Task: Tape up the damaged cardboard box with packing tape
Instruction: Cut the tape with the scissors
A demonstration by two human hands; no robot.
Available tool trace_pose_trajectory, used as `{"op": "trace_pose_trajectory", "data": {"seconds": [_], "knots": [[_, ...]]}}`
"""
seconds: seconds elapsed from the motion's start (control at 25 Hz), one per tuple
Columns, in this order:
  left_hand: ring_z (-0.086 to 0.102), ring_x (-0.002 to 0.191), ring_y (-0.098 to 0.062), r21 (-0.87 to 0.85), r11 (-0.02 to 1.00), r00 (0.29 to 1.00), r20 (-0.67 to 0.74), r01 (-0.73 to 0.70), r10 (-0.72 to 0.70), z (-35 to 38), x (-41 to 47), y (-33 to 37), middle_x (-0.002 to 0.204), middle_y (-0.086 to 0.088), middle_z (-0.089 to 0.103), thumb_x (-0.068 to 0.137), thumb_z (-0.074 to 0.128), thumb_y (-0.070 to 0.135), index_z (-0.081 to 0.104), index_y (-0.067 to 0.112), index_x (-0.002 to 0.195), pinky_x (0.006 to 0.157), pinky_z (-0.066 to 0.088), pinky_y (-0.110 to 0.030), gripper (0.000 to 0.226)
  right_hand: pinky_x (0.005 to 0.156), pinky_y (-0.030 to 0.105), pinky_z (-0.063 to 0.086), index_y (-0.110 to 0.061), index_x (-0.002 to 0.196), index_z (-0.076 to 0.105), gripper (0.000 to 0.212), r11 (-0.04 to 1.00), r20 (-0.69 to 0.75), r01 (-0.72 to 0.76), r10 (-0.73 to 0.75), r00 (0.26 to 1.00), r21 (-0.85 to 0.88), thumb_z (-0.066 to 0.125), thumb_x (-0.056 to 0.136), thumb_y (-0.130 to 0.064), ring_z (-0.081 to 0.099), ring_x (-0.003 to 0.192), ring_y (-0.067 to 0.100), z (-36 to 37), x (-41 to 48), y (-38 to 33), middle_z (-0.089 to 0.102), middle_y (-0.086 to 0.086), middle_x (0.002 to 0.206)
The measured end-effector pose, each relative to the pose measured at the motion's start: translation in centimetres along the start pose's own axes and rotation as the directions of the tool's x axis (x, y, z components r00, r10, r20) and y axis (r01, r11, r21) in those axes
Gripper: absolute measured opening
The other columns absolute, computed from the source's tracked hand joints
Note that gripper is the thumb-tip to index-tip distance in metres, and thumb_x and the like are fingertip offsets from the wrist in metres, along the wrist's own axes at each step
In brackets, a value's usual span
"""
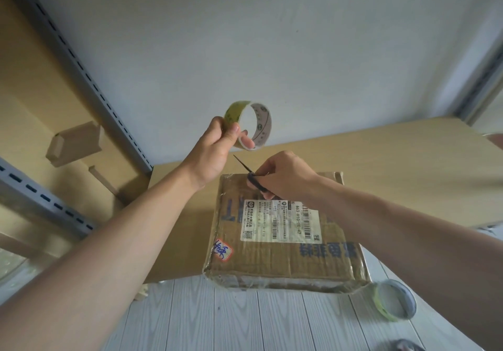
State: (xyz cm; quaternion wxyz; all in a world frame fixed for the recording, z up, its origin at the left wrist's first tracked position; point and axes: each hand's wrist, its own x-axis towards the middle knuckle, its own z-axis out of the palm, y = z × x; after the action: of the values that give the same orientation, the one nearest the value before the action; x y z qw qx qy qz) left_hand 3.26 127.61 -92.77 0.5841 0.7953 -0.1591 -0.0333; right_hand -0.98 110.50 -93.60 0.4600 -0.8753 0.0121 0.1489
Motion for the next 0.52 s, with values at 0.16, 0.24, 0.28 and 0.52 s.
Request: {"op": "trace_pose_trajectory", "data": {"seconds": [0.16, 0.24, 0.28, 0.52], "knots": [[0.061, 0.124, -0.015, -0.069, 0.996, 0.989, -0.139, -0.053, 0.043, 0.8, 0.7, 0.8, 0.102, -0.011, 0.074, 0.111, 0.037, 0.026, 0.045, 0.015, 0.108, 0.111, 0.037, -0.035, 0.014, 0.04, 0.02, 0.048, -0.023, 0.089, 0.074, 0.012, 0.982, -0.139, 0.097, -0.12, 0.983, -0.163, 0.075, 0.086, -0.035, 0.066, 0.053, 0.012, -1.4, -0.2, 0.5, 0.073, 0.001, 0.07], [0.064, 0.115, -0.016, -0.055, 0.997, 0.975, -0.219, -0.054, 0.041, 0.5, 0.9, 0.3, 0.095, -0.004, 0.074, 0.109, 0.043, 0.026, 0.046, 0.019, 0.104, 0.104, 0.042, -0.032, 0.009, 0.041, 0.025, 0.053, -0.024, 0.095, 0.074, 0.014, 0.952, -0.221, 0.107, -0.175, 0.959, -0.288, 0.077, 0.085, -0.033, 0.066, 0.053, 0.014, -3.1, -0.2, 1.1, 0.072, 0.0, 0.079], [0.066, 0.109, -0.016, 0.005, 1.0, 0.964, -0.263, -0.025, 0.025, 0.0, 1.0, -0.3, 0.093, 0.001, 0.074, 0.107, 0.047, 0.026, 0.048, 0.019, 0.103, 0.097, 0.045, -0.031, 0.008, 0.042, 0.026, 0.053, -0.023, 0.099, 0.073, 0.016, 0.93, -0.24, 0.104, -0.197, 0.951, -0.353, 0.077, 0.085, -0.03, 0.065, 0.053, 0.015, -4.0, -0.1, 1.6, 0.071, 0.001, 0.082], [0.062, 0.085, -0.029, 0.552, 0.764, 0.896, -0.437, 0.335, -0.078, -3.0, -1.3, -6.0, 0.092, -0.006, 0.07, 0.099, 0.059, 0.015, 0.065, 0.012, 0.091, 0.068, 0.039, -0.033, 0.011, 0.058, 0.03, 0.055, -0.017, 0.086, 0.077, 0.012, 0.914, -0.406, -0.122, -0.051, 0.912, -0.387, 0.081, 0.08, -0.027, 0.067, 0.069, 0.026, -8.8, 2.1, 7.9, 0.072, 0.009, 0.08]]}}
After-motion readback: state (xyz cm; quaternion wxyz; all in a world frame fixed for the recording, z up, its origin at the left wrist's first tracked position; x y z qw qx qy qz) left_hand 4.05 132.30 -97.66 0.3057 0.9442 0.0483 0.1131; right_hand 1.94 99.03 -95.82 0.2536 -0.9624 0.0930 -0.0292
